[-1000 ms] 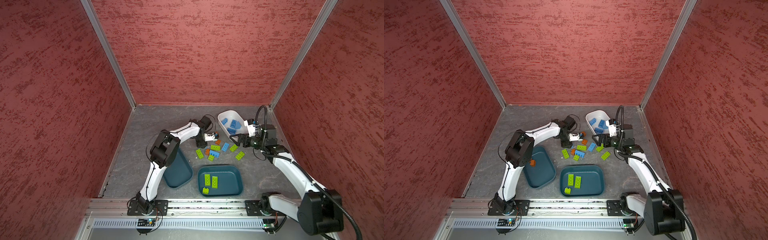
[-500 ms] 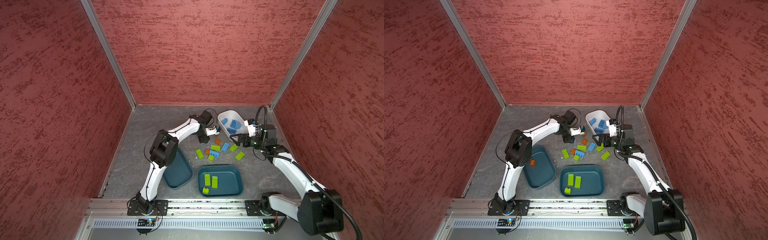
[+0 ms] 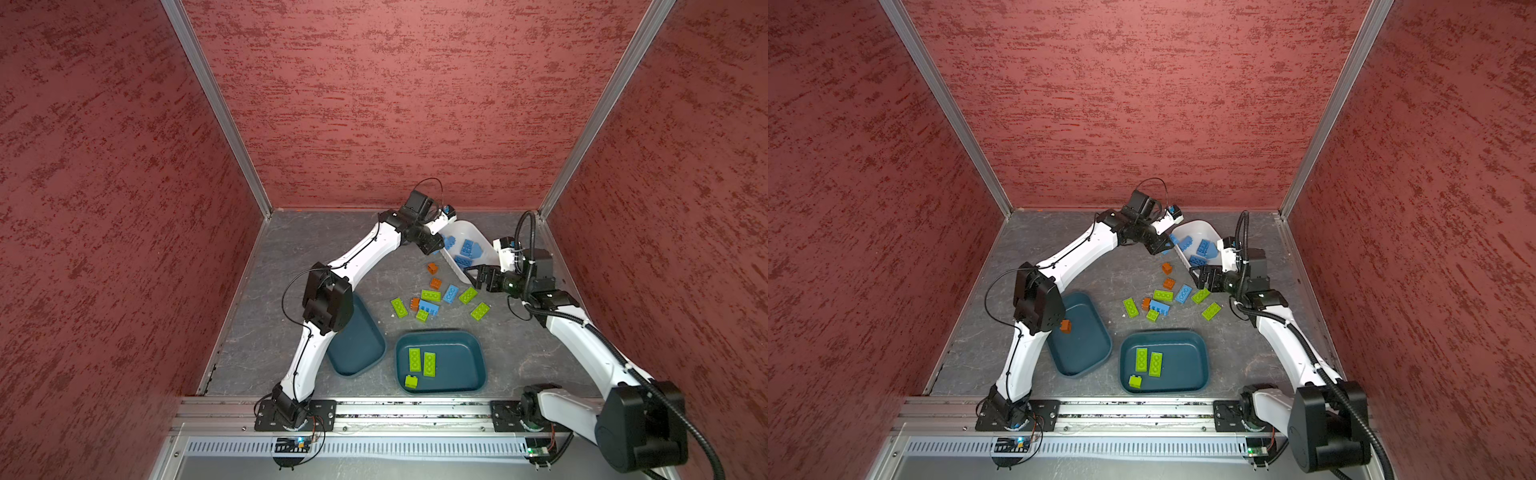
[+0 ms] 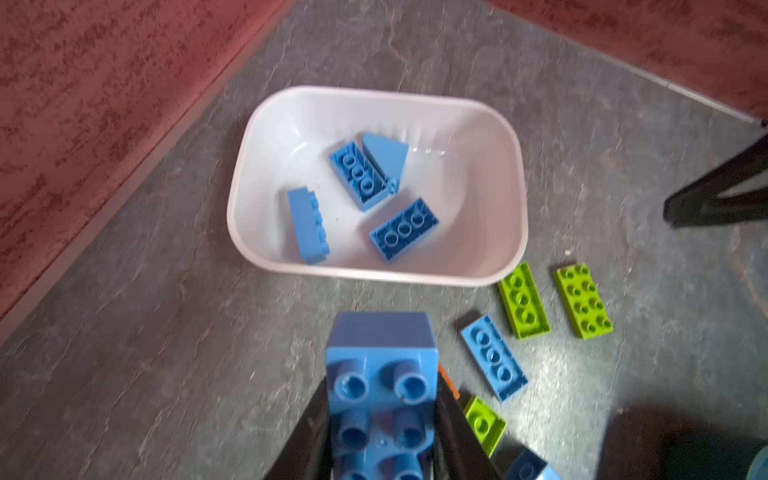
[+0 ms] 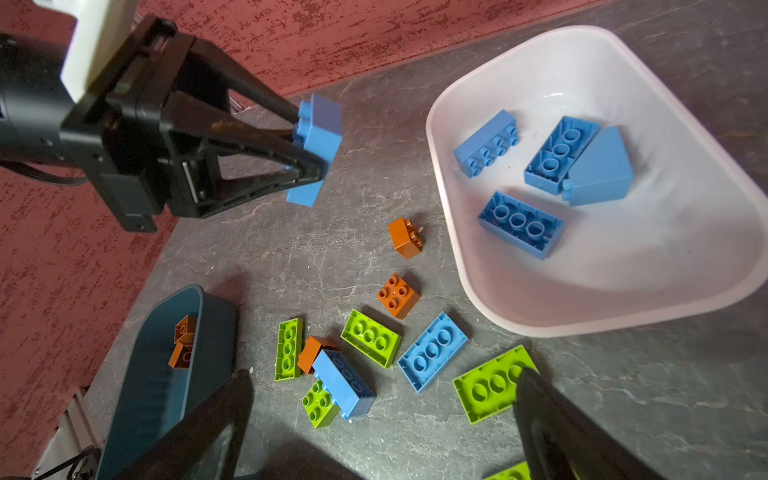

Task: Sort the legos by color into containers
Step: 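Carry the small blue brick into the white tray and release it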

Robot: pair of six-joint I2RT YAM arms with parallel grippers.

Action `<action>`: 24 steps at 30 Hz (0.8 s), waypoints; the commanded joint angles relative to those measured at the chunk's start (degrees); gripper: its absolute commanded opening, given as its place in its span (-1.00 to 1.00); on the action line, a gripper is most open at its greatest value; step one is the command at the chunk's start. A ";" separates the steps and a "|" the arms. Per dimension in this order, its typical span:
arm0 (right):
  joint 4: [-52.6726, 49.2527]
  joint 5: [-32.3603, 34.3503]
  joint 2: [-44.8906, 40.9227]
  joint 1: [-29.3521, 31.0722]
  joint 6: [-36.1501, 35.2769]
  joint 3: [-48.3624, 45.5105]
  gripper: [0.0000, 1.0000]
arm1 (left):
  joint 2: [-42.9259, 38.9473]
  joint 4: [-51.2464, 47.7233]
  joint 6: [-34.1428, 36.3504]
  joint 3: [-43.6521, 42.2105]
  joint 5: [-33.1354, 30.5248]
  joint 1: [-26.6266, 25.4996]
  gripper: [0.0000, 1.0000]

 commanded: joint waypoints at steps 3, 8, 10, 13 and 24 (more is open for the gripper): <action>1.76 2.56 -1.94 -0.21 0.07 1.64 0.98 | 7.70 10.97 -8.28 5.13 3.32 -0.90 -0.35; 1.93 2.62 -2.38 -0.29 0.37 1.19 0.98 | 13.40 19.28 -12.00 9.08 3.96 -1.70 -0.35; 1.85 2.71 -2.81 -0.29 0.36 0.93 0.98 | 15.88 21.37 -12.75 11.07 2.85 -1.99 -0.35; 1.39 2.97 -3.09 -0.38 0.06 0.83 0.98 | 18.69 25.11 -13.79 12.73 1.16 -2.31 -0.31; 0.78 1.49 -3.03 -0.47 -0.78 0.16 0.98 | 15.01 16.60 -13.78 12.40 -4.37 -2.66 0.38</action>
